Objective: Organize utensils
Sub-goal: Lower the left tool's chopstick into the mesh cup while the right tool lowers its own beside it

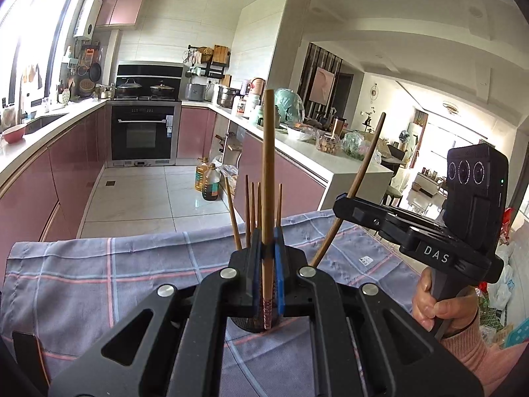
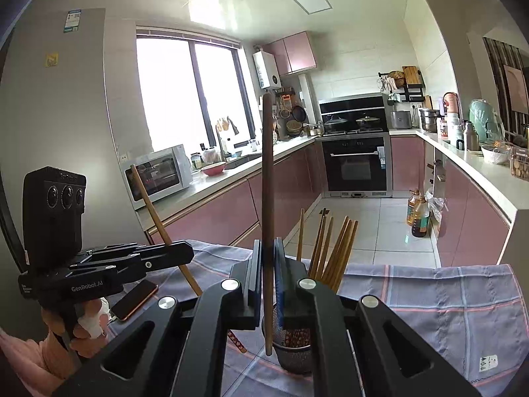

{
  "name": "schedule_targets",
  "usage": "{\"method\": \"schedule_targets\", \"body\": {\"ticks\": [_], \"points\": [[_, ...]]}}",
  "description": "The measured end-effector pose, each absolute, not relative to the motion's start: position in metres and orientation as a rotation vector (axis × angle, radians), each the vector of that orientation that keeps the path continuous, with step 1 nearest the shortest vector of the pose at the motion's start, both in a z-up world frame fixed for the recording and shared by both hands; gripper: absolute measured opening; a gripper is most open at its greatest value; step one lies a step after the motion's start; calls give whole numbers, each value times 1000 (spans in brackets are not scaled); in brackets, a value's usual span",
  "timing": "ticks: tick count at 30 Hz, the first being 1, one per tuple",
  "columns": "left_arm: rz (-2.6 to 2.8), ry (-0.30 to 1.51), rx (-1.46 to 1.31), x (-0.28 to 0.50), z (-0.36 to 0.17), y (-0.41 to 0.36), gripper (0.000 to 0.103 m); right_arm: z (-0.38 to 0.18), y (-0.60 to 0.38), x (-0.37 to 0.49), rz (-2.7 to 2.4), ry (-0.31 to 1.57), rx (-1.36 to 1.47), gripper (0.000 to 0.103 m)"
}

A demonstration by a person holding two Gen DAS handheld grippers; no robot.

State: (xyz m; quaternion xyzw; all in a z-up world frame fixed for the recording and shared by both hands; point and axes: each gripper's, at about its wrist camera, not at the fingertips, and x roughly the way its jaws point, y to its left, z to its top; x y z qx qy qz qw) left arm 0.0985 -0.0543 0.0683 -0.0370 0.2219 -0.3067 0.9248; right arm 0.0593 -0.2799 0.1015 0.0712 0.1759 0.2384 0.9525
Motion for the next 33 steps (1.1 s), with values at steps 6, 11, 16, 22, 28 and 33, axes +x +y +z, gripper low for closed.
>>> {"method": "schedule_targets", "body": {"ticks": [6,11,16,22,28,33], "points": [[-632,413,-66,94,85,-64,7,105,-283,67,477,348,143,6],[-626,399,-51,93,87,-75,7,104,-284,74,465,349,148,6],[-622,416,-41,95,81,-79,7,99,-282,80,453,361,154,6],[-617,438,-17,97,78,-91,7,91,-279,87,449,386,161,6],[-618,460,-7,97,74,-95,7,85,-278,93,445,410,166,6],[-620,484,-14,103,73,-93,7,80,-277,96,443,429,164,6]]}}
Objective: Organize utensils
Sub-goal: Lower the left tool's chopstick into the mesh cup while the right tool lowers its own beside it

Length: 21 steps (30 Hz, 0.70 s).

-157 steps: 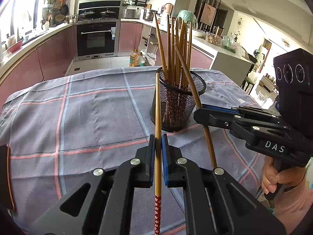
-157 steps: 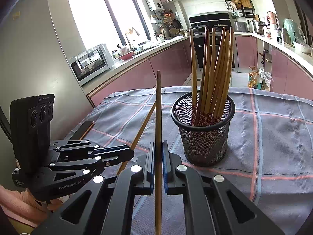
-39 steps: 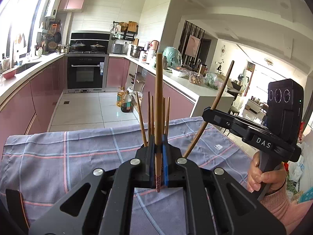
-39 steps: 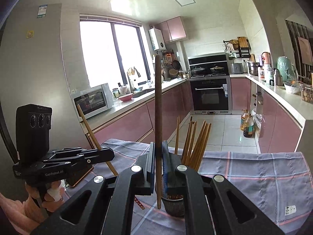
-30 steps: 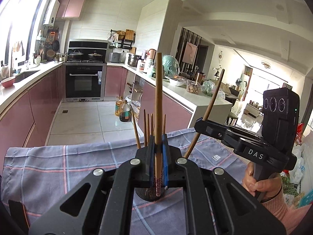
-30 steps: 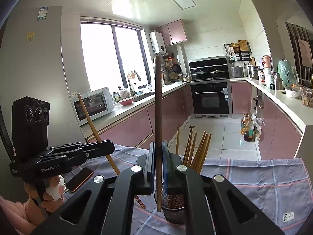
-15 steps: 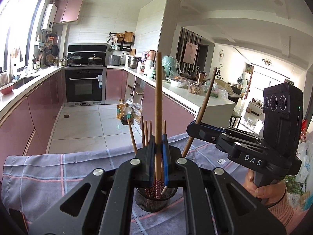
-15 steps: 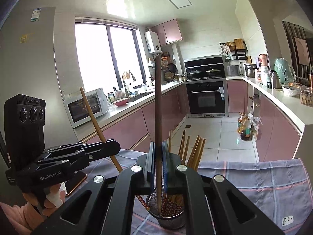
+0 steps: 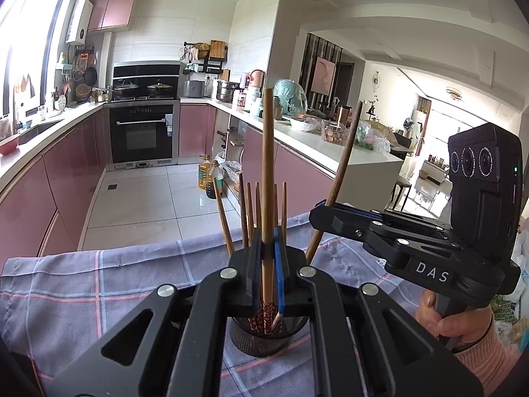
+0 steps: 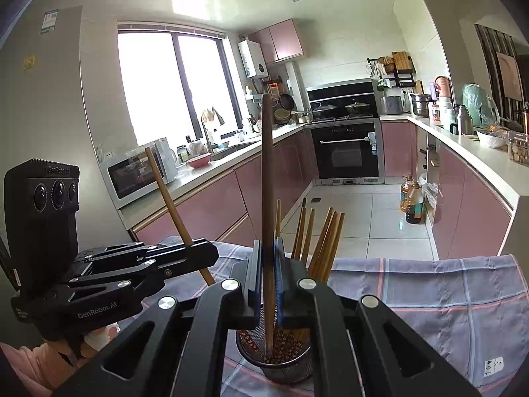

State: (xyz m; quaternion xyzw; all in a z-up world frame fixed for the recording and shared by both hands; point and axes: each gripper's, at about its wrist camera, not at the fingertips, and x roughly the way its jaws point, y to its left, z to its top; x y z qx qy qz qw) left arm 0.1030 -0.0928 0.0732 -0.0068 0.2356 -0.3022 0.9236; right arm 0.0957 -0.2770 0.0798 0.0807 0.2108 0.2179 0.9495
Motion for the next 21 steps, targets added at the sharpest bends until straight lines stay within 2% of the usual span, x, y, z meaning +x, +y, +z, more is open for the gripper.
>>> {"method": "schedule_targets", "body": {"ticks": [21], "points": [[-628,552,-9,117,64,-104,7,64,-275,98,445,488,164,6]]}}
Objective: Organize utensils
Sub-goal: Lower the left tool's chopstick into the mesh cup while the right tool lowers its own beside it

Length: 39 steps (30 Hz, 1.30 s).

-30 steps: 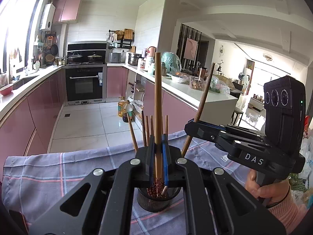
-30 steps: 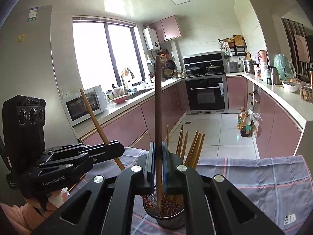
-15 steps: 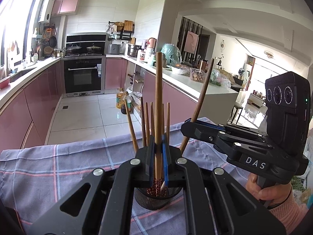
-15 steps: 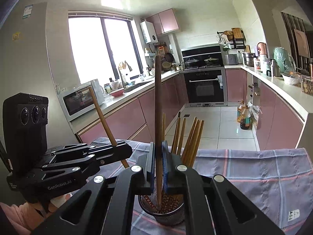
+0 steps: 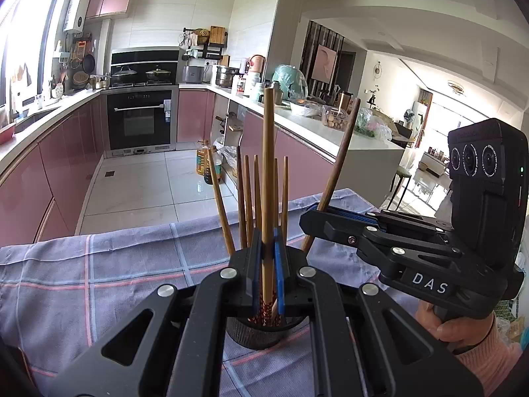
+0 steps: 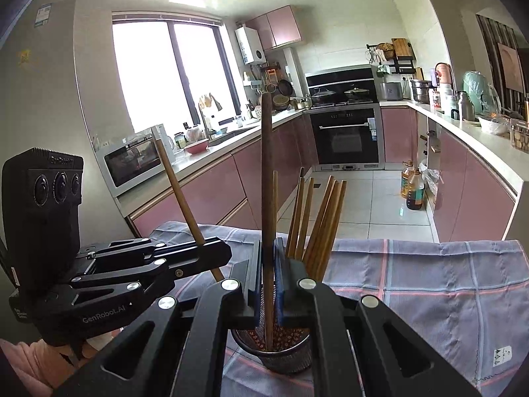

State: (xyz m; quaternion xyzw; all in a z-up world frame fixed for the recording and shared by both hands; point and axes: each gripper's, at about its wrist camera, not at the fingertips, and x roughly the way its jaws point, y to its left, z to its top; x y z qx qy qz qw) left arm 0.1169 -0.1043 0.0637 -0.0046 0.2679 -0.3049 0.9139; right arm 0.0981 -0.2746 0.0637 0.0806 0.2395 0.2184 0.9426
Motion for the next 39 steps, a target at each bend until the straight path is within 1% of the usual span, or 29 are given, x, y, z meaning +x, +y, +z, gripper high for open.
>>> {"method": "schedule_targets", "body": {"ticks": [39], "points": [[-605,588,-5,143,40,-108,8,53,-278,103,426,521,172,6]]}}
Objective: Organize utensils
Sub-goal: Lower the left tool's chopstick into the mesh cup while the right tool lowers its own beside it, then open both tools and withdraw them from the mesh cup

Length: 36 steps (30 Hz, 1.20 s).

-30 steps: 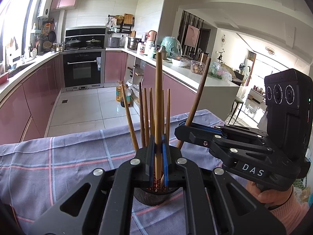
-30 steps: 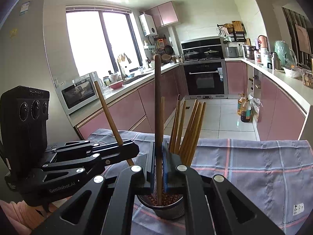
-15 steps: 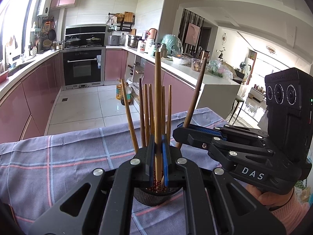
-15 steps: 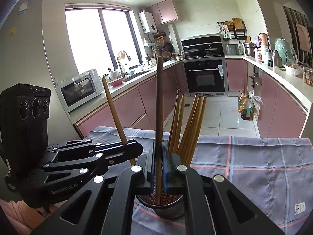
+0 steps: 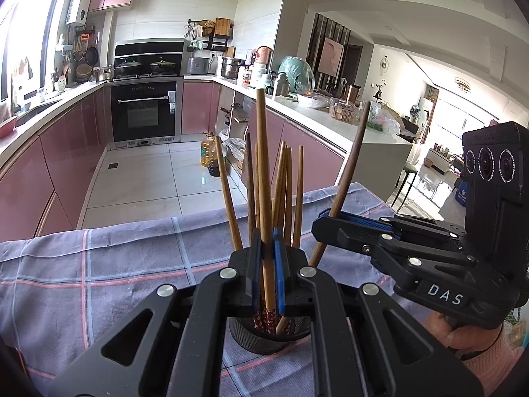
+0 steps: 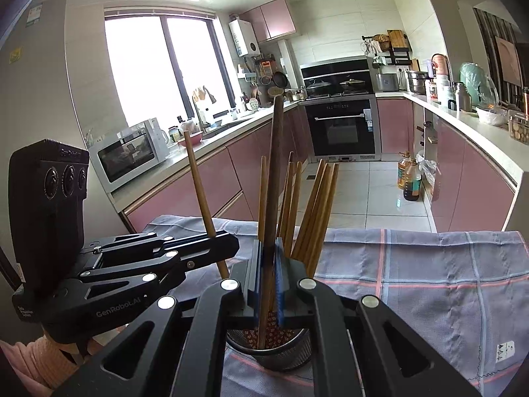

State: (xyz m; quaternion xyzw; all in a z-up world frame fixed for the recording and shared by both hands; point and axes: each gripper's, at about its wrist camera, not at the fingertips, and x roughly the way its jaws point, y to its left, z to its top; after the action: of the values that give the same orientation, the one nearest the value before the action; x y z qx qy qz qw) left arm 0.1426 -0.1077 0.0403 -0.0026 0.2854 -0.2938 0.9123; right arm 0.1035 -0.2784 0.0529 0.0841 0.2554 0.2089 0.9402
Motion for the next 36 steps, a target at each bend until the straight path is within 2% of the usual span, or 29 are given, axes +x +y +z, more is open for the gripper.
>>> {"method": "schedule_targets", "body": {"ticks": [27,29,31,35,36], "points": [[-607,618,14,151,21,-107,8,39,-275,110,443,569,170,8],[-596,606,13,147,21,-104,20,39,-276,108,443,569,174,9],[-573,591,9,142,21,-97,30,37,-277,105,436,564,183,27],[-510,552,-5,131,20,-80,56,35,-275,95,420,549,177,36],[-492,542,-2,127,19,-75,62,34,-274,93,416,544,176,41]]}}
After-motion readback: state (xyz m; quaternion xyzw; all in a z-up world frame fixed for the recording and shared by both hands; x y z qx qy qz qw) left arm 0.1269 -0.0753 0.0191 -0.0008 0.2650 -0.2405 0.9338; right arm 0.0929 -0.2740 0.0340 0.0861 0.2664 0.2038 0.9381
